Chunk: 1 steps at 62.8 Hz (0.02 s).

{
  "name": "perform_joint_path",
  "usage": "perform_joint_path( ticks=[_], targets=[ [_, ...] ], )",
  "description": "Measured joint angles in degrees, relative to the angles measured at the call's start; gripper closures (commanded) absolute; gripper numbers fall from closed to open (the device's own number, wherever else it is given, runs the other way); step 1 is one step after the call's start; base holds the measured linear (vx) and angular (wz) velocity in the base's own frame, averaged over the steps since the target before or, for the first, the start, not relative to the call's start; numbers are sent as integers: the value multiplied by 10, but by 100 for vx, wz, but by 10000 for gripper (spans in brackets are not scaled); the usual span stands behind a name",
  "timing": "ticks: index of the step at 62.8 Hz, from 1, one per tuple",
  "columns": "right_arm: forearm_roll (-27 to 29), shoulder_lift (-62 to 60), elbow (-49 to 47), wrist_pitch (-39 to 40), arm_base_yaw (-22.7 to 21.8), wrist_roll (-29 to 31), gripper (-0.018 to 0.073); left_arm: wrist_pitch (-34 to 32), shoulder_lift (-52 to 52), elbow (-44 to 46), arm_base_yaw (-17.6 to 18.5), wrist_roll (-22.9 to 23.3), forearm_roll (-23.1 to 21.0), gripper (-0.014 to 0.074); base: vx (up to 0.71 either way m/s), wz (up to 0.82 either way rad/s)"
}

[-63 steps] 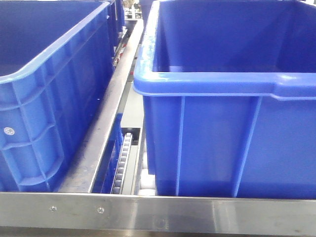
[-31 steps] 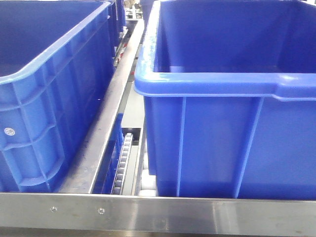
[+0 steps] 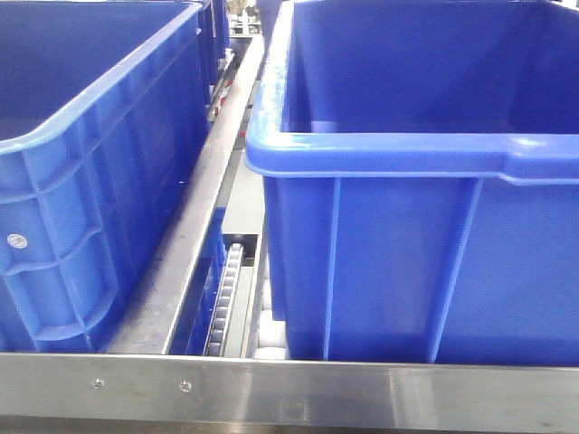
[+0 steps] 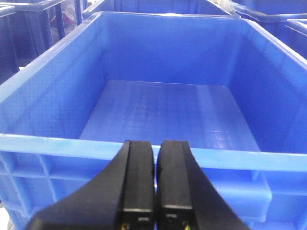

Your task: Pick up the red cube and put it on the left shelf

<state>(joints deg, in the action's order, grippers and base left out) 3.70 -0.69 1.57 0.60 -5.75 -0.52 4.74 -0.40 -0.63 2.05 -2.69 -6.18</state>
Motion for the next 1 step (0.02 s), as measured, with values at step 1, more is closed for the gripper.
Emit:
perform_joint_path(
  ticks=[1],
  targets=[
    [0,0,0,0,0,0,510,0,0,0,0,0,0,495,0,0]
  ],
)
